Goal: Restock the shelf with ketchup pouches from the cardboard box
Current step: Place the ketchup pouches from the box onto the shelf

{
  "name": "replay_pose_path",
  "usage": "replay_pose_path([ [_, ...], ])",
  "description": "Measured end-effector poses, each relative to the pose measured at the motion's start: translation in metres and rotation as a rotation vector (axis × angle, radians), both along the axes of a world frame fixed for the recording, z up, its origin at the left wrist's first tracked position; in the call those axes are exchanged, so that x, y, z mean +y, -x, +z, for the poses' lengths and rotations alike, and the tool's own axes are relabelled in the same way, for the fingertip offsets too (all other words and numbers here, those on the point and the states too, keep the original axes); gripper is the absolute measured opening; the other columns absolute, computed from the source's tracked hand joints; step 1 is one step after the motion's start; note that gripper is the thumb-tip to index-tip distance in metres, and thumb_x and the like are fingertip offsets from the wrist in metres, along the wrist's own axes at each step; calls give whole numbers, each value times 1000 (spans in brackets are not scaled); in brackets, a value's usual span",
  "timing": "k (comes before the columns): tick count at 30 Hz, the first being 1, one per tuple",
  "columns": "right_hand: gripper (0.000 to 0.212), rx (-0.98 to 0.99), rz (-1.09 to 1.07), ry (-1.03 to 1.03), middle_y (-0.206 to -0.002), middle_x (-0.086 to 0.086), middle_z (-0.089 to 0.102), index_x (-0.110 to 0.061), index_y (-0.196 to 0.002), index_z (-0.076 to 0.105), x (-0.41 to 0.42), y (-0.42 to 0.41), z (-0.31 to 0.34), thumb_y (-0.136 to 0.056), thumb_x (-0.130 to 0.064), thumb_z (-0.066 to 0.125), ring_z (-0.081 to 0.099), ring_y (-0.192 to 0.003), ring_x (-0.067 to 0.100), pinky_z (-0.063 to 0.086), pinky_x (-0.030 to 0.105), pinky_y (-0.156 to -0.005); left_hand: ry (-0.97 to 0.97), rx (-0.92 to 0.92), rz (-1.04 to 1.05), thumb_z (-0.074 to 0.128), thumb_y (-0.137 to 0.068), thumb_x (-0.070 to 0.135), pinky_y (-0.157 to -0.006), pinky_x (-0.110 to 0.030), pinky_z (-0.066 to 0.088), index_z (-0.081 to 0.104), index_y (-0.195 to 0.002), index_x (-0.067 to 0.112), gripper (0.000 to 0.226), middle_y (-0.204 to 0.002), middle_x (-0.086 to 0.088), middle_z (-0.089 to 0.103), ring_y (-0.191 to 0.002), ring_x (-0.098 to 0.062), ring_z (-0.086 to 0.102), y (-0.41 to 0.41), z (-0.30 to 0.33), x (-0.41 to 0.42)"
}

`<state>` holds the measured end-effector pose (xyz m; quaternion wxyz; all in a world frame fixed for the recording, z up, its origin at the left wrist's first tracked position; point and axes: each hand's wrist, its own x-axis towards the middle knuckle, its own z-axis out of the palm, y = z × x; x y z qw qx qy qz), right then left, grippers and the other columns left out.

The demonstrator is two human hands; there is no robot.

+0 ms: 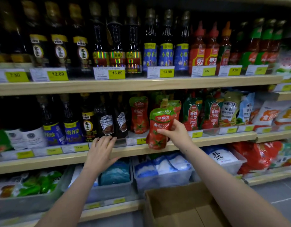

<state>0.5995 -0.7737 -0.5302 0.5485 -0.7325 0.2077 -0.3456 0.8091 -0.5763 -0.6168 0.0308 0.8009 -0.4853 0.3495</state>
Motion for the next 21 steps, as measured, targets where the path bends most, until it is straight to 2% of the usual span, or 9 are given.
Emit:
replay_pose_path([
  [4, 37, -50, 4, 95, -97, -5, 66, -14, -106, 60, 4, -31, 18, -73, -7, 75, 61, -88, -2, 52, 14, -78, -35, -5, -16, 71, -62, 62, -86, -41, 46, 55, -120, 11, 79, -109, -7, 61, -99, -26, 58, -10, -5, 3],
  [9, 36, -48, 5, 143, -96, -10, 66, -17, -106, 59, -2, -64, 16, -74, -9, 75, 61, -88, -3, 51, 13, -75, 4, -46, -59, 64, -68, 65, -87, -39, 41, 48, -124, 13, 78, -110, -7, 58, -101, -26, 53, -23, -17, 0],
  [11, 38, -24, 2, 157, -98, -10, 65, -16, -109, 59, -5, -75, 11, -74, -11, 74, 62, -91, 2, 50, 15, -78, 22, -62, -65, 51, -74, 65, -90, -39, 35, 46, -126, 13, 74, -112, -8, 58, -104, -26, 49, -29, -23, -1],
  [13, 43, 7, -1, 168, -102, -5, 65, -14, -113, 58, -10, -88, 5, -74, -12, 74, 62, -97, 10, 50, 24, -84, 52, -81, -76, 41, -76, 65, -92, -40, 32, 46, -127, 12, 74, -114, -10, 55, -106, -26, 45, -35, -31, -2],
  [17, 48, 68, -13, 148, -109, 2, 64, -12, -118, 53, -20, -109, -9, -74, -13, 75, 60, -100, 15, 49, 32, -91, 88, -161, -80, 38, -76, 66, -94, -41, 30, 44, -128, 12, 76, -116, -9, 44, -106, -28, 42, -43, -42, -6],
  [21, 54, 107, -43, 76, -116, 4, 61, -12, -124, 44, -25, -116, -19, -77, -17, 72, 58, -103, 16, 47, 30, -88, 109, -193, -77, 37, -75, 66, -94, -42, 30, 42, -129, 11, 77, -117, -9, 42, -106, -27, 42, -46, -47, -9],
])
